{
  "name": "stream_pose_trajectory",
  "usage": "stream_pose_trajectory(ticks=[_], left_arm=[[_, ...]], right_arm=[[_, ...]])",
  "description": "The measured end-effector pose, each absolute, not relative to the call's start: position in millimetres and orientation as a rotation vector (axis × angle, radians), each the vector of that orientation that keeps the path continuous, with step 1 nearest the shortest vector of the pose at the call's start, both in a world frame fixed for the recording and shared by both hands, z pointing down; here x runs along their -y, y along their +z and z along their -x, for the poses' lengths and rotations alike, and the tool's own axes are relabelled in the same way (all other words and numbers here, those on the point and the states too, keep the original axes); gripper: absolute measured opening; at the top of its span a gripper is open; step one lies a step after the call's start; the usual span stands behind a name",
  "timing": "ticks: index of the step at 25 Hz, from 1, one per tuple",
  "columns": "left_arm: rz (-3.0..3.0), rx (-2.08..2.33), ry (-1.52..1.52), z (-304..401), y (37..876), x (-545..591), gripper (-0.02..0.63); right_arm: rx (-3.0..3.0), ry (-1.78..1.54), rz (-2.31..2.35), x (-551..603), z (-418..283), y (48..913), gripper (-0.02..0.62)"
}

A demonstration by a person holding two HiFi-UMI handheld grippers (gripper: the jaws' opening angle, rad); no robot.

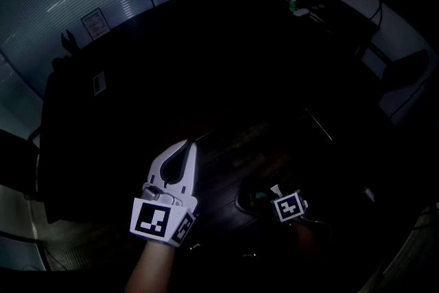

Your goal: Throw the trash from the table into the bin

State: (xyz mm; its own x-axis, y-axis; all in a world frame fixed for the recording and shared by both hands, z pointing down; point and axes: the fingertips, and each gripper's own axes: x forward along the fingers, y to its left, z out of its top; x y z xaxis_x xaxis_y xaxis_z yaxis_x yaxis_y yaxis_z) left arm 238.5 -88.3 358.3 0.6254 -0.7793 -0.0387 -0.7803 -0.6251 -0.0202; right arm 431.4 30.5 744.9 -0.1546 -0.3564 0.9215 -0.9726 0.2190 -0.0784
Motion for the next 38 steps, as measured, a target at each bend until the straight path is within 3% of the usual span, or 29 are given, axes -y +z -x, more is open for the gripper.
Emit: stream_pose_trajectory(ticks=[3,6,16,17,19,29,38], left_arm=[[2.802,-1.343,0.039,-239,360,89,0.000],[2.806,-1.343,0.033,-240,362,91,0.000],[2.814,-1.338,0.043,-243,362,92,0.000],[2.813,-1.338,0.046,-243,362,92,0.000],[2.812,-1.338,0.053,-243,360,91,0.000],[2.811,-1.316,0.095,-246,345,82,0.000],[2.801,-1.319,0.135,-243,332,69,0.000]], right_arm=[[1.684,1.007,-1.193,-34,-421,753,0.094],[1.694,0.954,-1.226,-25,-428,746,0.167],[1.800,0.820,-1.479,-3,-446,696,0.167],[1.821,0.783,-1.516,-1,-448,686,0.134],[1.874,0.706,-1.580,0,-448,663,0.007],[2.068,0.507,-1.824,-2,-435,562,0.005],[2.263,-0.111,-2.031,15,-406,378,0.005]])
